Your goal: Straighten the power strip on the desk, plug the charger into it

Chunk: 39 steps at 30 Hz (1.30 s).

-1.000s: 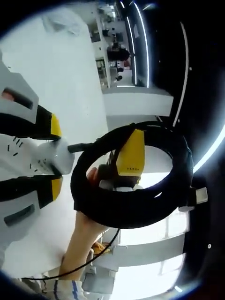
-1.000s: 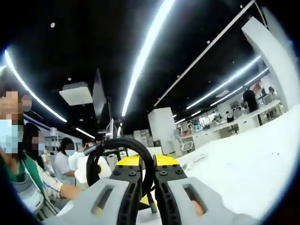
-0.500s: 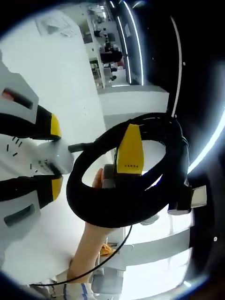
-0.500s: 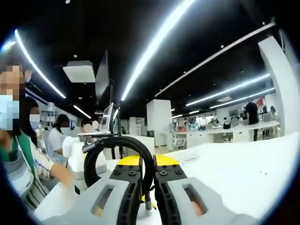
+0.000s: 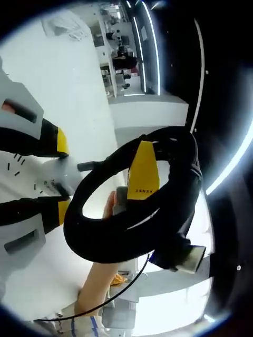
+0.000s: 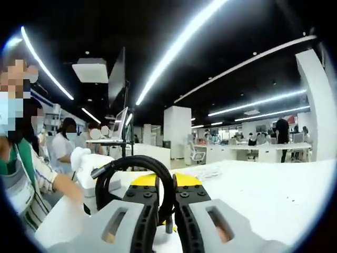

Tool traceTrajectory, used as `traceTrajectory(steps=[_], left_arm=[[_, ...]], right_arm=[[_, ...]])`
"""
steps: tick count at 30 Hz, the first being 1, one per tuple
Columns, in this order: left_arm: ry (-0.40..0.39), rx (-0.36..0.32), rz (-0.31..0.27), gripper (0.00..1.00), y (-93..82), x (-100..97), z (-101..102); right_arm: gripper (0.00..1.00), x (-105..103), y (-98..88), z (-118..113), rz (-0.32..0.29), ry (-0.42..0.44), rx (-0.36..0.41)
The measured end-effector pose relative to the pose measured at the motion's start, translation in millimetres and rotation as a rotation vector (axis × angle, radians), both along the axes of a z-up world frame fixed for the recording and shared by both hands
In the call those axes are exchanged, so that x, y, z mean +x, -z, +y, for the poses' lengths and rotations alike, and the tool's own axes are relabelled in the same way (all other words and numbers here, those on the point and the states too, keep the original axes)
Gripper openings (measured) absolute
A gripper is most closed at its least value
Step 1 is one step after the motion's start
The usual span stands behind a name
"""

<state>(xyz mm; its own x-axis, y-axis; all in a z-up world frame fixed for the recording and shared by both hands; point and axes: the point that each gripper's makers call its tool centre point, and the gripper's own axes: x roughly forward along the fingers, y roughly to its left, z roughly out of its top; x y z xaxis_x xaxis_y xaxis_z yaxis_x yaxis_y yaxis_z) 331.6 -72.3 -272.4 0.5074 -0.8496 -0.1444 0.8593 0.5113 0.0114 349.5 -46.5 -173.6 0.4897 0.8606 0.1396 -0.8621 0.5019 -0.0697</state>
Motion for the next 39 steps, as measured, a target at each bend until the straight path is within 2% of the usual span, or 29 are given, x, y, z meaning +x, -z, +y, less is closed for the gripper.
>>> traceTrajectory(steps=[4, 6, 9, 12, 14, 18, 22, 24, 28, 31, 35, 39], left_arm=[[-0.003, -0.001, 0.0, 0.28, 0.0, 0.8, -0.2], [-0.003, 0.0, -0.001, 0.27, 0.5, 1.1, 0.4], [0.004, -0.007, 0.01, 0.27, 1.3, 1.8, 4.7], [0.009, -0.03, 0.04, 0.27, 2.2, 1.9, 6.8], [0.008, -0.026, 0.04, 0.27, 2.0, 1.7, 3.6], [0.008, 0.004, 0.015, 0.27, 2.4, 1.3, -0.8], [0.011, 0.003, 0.023, 0.27, 2.9, 1.9, 0.1], [0.012, 0.007, 0.016, 0.27, 2.7, 1.9, -0.2], [0.017, 0.026, -0.011, 0.27, 2.9, 0.9, -0.6], [0.027, 0.034, -0.023, 0.27, 2.8, 0.6, -0.5], [0.04, 0.033, -0.029, 0.27, 2.9, 0.4, 0.0], [0.06, 0.053, -0.048, 0.27, 5.1, -1.4, -0.1]], right_arm=[[0.09, -1.0, 3.4, -2.8, 0.015, -0.002, -0.051], [0.09, 4.0, 5.3, -3.4, 0.004, 0.034, -0.075], [0.08, 4.7, 6.7, 2.9, -0.014, 0.034, -0.073], [0.08, 9.0, 5.3, 6.7, -0.003, 0.016, -0.066], [0.08, 9.3, 5.0, 2.0, -0.003, 0.026, -0.099], [0.08, 8.4, 5.6, -11.2, 0.02, 0.04, -0.105], [0.09, 7.9, 7.2, -10.8, 0.03, 0.049, -0.125], [0.09, 7.6, 10.6, -12.2, 0.023, 0.071, -0.192], [0.15, 4.3, 12.5, -9.7, 0.007, 0.064, -0.264], [0.15, 3.9, 14.7, -12.2, 0.001, 0.065, -0.335], [0.17, 0.0, 17.2, -10.7, 0.054, 0.014, -0.38], [0.2, -6.0, 27.5, -9.7, 0.091, -0.02, -0.52]])
